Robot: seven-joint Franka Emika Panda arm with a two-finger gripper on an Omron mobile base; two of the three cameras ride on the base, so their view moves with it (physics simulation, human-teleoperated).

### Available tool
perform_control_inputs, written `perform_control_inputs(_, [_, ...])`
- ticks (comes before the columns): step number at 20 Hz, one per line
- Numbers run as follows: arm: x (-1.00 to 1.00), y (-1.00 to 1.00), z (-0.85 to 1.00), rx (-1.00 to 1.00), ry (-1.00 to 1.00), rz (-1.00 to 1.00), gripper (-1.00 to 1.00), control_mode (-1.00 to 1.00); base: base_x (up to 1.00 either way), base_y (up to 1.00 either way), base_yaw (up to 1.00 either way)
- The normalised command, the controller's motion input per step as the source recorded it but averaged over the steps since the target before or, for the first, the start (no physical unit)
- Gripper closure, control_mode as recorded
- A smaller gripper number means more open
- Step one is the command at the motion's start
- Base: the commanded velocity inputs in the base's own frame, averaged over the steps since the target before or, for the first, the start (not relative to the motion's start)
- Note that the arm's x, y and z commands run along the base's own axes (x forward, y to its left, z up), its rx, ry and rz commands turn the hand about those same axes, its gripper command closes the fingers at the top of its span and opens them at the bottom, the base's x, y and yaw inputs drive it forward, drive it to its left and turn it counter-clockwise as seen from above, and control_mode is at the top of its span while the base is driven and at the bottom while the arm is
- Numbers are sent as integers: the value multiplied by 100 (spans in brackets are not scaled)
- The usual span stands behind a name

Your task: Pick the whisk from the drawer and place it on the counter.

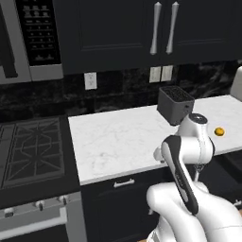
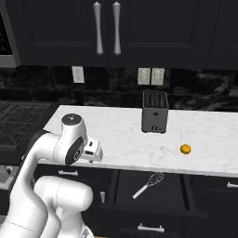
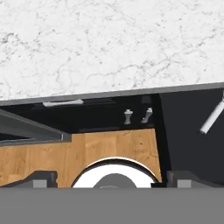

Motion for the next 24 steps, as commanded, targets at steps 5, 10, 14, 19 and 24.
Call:
perform_control_inputs(5, [0, 0, 0, 0, 0, 0, -100, 100, 3, 49, -36])
perform_control_inputs(10, [0, 0, 0, 0, 0, 0, -100, 100, 22, 16, -39])
perform_control_inputs(14, [0, 0, 0, 0, 0, 0, -100, 100, 38, 3, -37])
perform_control_inputs(19, [0, 0, 0, 0, 0, 0, -100, 100, 38, 18, -38])
perform_control_inputs(24, [0, 0, 0, 0, 0, 0, -100, 100, 37, 33, -40])
